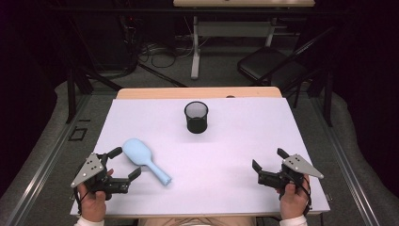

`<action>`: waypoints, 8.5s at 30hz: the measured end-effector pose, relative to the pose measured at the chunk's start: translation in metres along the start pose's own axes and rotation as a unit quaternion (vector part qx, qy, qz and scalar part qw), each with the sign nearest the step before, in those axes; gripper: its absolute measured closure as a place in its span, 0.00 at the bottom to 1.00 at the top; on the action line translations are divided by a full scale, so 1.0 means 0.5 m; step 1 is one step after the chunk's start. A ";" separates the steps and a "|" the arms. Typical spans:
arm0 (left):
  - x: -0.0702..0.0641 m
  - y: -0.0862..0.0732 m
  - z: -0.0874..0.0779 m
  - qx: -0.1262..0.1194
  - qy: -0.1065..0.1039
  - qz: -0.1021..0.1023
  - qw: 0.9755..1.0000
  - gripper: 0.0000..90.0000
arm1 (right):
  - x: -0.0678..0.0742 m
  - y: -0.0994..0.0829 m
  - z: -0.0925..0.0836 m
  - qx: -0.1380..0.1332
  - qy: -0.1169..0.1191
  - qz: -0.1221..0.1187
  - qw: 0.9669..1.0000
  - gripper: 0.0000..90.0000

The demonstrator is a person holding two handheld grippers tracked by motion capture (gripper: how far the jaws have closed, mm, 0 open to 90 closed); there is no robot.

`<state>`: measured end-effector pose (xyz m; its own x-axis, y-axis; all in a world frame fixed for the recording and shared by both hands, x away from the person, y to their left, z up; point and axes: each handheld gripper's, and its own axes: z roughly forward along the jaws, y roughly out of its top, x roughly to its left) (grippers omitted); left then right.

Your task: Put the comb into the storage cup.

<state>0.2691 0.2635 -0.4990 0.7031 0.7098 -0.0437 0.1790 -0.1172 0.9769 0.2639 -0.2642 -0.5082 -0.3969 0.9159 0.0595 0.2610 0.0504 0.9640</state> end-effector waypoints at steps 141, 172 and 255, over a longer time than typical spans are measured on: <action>-0.090 -0.003 0.172 0.188 0.045 -0.066 0.979 0.88 | 0.033 -0.001 0.037 0.026 -0.027 -0.007 0.999 0.13; -0.121 -0.036 0.225 0.266 0.024 -0.024 0.963 1.00 | 0.036 0.000 0.036 0.030 -0.024 -0.016 0.999 0.12; -0.116 -0.051 0.163 0.348 0.011 -0.025 0.937 1.00 | 0.030 -0.002 0.036 0.033 -0.021 0.000 0.999 0.10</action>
<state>0.2798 0.1685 -0.5382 0.6688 0.7399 -0.0728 0.6219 -0.5030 0.6002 0.2734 -0.2431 -0.5130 -0.3608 0.9314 0.0478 0.3193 0.0752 0.9447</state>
